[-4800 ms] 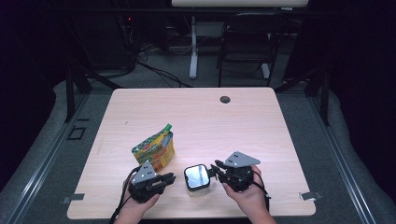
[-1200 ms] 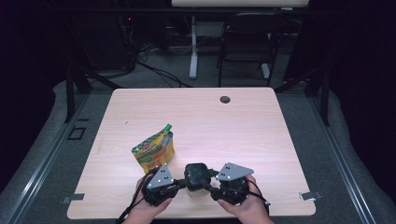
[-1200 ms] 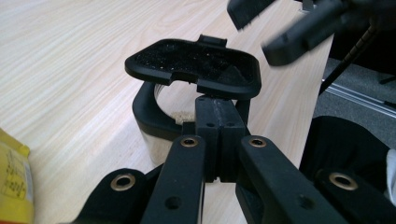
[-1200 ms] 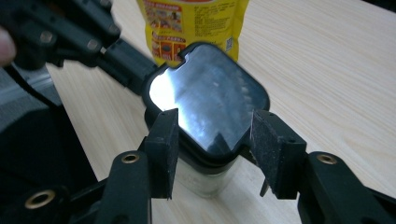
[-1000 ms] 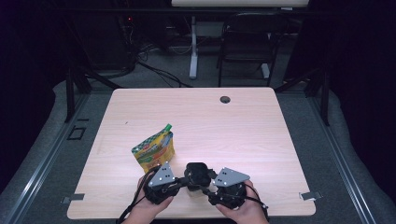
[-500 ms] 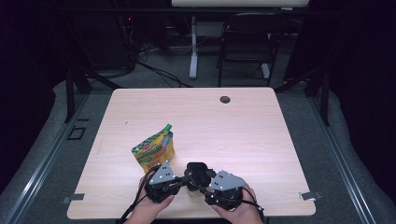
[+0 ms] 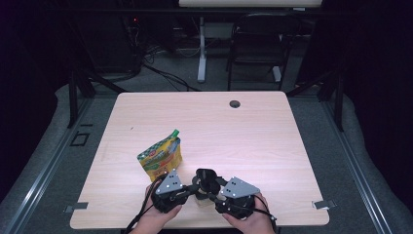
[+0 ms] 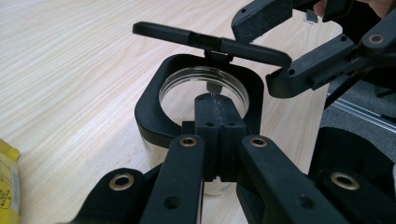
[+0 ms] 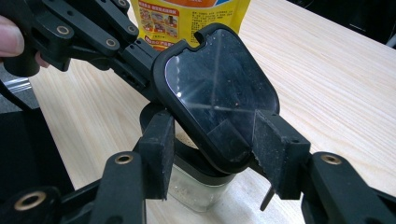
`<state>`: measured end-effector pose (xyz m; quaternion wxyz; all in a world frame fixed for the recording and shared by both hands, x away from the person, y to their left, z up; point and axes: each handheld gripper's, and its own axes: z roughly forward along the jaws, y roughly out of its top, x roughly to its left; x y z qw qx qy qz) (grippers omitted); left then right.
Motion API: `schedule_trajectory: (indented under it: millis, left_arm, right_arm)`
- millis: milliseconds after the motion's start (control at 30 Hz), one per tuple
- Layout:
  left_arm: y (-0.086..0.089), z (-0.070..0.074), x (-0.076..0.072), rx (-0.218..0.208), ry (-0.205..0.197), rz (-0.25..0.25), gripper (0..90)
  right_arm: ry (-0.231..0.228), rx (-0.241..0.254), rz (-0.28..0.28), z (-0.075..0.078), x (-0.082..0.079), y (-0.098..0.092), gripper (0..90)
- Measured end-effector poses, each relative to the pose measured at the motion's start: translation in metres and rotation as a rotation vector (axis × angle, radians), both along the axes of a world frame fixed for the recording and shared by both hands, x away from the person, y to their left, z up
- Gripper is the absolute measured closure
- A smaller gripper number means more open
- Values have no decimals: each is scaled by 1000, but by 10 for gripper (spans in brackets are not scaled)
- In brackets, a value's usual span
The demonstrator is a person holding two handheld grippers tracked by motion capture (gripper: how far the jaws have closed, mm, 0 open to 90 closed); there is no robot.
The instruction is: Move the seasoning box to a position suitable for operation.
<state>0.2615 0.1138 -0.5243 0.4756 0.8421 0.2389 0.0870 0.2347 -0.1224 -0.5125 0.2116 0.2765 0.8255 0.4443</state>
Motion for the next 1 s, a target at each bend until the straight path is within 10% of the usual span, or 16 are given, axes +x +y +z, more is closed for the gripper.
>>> schedule_trajectory:
  millis: [1000]
  left_arm:
    - [0, 0, 0, -1, -7, 0, 892]
  right_arm:
    - [-8, 66, -37, 6, -2, -13, 583]
